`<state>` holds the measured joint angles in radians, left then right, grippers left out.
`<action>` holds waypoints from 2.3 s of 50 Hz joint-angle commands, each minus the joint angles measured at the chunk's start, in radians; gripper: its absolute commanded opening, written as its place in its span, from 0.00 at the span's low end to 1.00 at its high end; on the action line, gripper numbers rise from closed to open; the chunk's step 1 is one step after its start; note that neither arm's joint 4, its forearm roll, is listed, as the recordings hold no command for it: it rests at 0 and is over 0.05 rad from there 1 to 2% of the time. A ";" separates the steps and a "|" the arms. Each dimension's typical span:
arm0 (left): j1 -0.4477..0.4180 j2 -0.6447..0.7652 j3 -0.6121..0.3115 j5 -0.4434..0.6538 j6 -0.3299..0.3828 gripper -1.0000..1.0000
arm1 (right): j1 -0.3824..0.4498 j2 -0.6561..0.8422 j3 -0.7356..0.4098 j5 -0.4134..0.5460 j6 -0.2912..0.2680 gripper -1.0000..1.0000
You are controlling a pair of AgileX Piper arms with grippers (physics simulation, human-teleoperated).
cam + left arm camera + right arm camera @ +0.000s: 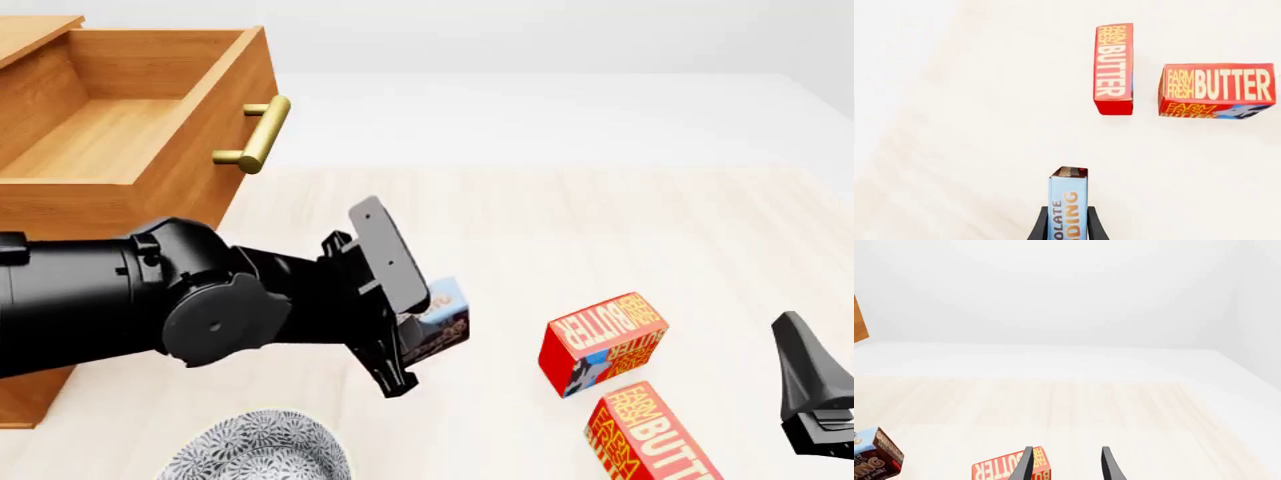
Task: Put the chocolate pudding in the top drawer of the cabinet and close it.
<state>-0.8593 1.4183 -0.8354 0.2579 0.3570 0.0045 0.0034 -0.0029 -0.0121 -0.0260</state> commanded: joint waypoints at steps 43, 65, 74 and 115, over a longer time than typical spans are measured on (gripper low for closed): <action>0.030 -0.234 -0.138 0.150 0.087 0.00 | -0.001 -0.001 0.000 0.002 0.004 1.00; 0.033 -0.295 -0.228 0.200 0.063 0.00 | -0.001 -0.001 0.000 0.002 0.003 1.00; 0.053 -0.324 -0.258 0.218 0.056 0.00 | -0.001 -0.001 0.000 0.002 0.003 1.00; 0.181 -0.424 -0.309 0.289 0.094 0.00 | 0.000 -0.001 0.000 0.002 0.003 1.00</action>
<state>-0.7162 1.0105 -1.1294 0.5453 0.4363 0.0044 0.0033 -0.0029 -0.0121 -0.0260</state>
